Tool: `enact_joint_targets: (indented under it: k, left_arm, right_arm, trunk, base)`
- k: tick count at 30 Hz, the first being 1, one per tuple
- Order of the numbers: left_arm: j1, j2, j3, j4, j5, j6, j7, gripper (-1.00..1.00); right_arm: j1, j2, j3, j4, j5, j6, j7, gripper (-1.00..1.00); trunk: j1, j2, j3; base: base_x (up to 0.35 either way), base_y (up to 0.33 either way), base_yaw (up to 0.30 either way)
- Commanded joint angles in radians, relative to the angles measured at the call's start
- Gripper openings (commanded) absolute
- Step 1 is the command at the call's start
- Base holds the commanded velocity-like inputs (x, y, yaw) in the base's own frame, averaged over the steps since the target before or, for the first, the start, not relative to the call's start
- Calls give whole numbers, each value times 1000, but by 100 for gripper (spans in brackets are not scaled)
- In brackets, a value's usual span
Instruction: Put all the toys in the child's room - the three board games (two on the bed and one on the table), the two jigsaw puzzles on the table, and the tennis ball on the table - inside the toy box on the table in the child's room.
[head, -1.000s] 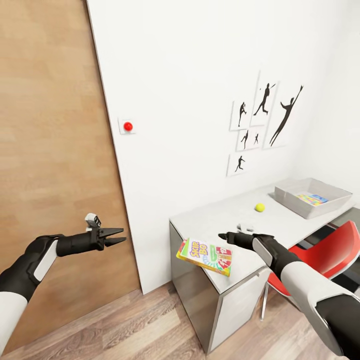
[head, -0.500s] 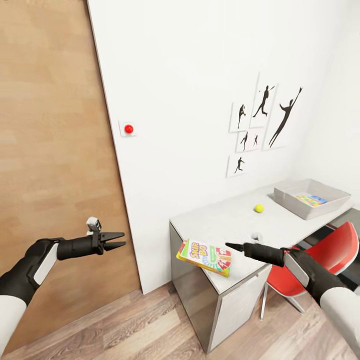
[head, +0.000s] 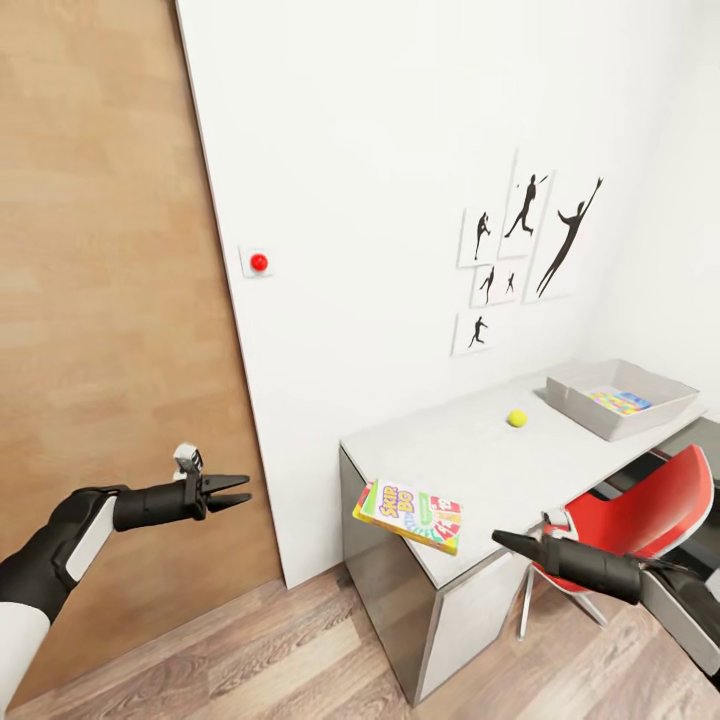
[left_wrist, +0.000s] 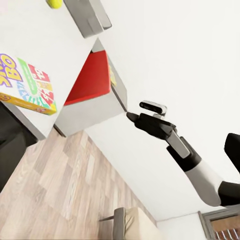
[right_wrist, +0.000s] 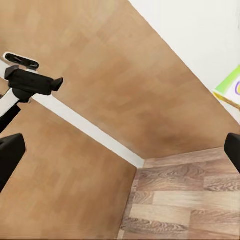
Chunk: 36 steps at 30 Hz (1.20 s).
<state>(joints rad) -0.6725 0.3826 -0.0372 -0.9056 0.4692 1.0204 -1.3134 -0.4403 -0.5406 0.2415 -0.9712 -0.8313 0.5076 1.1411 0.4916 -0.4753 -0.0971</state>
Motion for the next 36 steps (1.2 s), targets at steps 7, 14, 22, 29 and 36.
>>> enact_joint_targets:
  k: [7,14,22,29,36]
  left_arm:
    - [31,-1,-4,0,3,4,-1,100]
    - [47,0,-3,-3,3,-7,-2,100]
    - [49,-8,-10,-6,3,-7,0,100]
    - [49,-9,-12,-6,3,-7,0,100]
    - [49,-10,-14,-6,3,-7,0,100]
  right_arm:
    - [42,3,-15,-6,-25,7,10,100]
    - [66,10,-20,5,-27,7,7,100]
    - [69,32,-27,78,-25,-7,-21,100]
    - [69,56,-63,111,-26,-65,-42,100]
    - [69,60,-108,118,-27,-77,-42,100]
  trunk:
    - [-26,47,20]
    - [-42,75,32]
    - [-42,75,32]
    - [-42,75,32]
    - [-42,75,32]
  base:
    - [0,0,0]
    - [0,0,0]
    - [0,0,0]
    - [0,0,0]
    - [0,0,0]
